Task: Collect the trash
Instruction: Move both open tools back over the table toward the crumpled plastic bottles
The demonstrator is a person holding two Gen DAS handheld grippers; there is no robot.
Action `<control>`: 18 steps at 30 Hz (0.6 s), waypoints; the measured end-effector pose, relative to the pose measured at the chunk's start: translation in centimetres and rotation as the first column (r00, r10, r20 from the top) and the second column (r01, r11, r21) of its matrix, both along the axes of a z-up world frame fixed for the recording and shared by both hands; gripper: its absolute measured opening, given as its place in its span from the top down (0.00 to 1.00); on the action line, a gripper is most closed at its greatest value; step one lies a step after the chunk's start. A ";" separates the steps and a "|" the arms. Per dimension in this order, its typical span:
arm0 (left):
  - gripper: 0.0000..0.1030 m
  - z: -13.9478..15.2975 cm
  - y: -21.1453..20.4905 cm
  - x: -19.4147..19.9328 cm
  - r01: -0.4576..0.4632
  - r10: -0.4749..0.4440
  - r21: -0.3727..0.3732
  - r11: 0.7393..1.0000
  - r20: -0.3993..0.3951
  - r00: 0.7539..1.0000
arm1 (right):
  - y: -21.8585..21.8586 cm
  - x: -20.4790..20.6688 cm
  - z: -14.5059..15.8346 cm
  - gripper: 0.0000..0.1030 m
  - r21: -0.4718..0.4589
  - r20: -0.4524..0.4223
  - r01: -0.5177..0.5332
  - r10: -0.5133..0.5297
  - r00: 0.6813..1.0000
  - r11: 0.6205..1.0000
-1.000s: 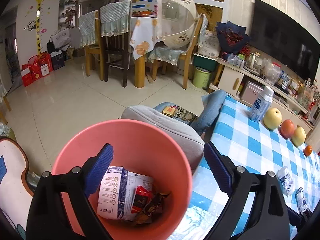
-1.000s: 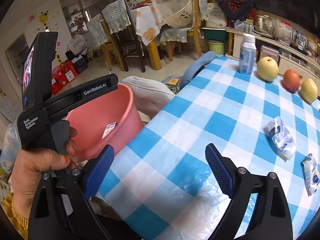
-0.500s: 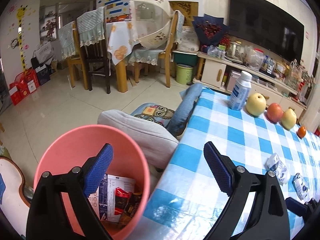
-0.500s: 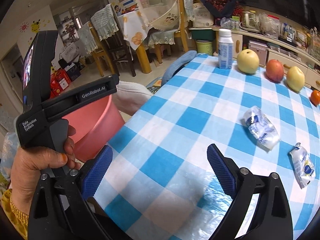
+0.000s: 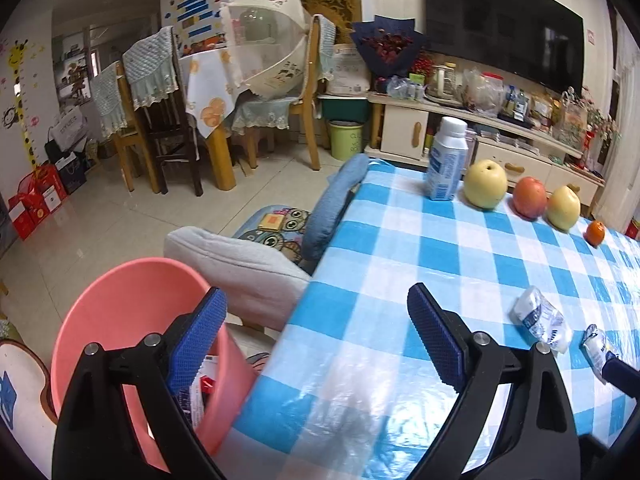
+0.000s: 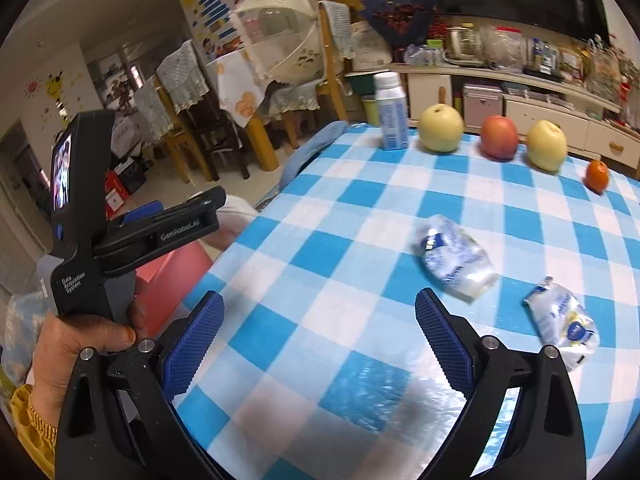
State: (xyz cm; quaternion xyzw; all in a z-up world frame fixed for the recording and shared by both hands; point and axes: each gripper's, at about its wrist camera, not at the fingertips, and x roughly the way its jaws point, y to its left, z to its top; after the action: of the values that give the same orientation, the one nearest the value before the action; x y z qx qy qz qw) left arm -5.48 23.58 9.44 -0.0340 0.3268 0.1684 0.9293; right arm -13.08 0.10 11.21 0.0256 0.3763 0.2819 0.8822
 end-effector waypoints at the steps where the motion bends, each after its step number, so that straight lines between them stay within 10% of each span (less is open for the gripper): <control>1: 0.10 0.0 -0.4 0.1 0.008 -0.008 0.005 1.000 0.002 1.000 | -0.5 0.1 0.0 0.07 0.002 -0.001 0.008 -0.008 1.000 1.000; 18: 0.10 -0.8 -6.7 1.9 0.150 -0.147 0.082 0.985 -0.039 0.988 | -6.8 0.9 0.0 0.07 0.014 0.004 0.081 -0.081 0.997 0.997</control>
State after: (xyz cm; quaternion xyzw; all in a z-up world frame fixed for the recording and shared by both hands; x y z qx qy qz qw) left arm -3.56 16.89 8.66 0.0325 0.3362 0.1130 0.9344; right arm -12.13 -6.69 11.21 0.0465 0.3710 0.2487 0.8935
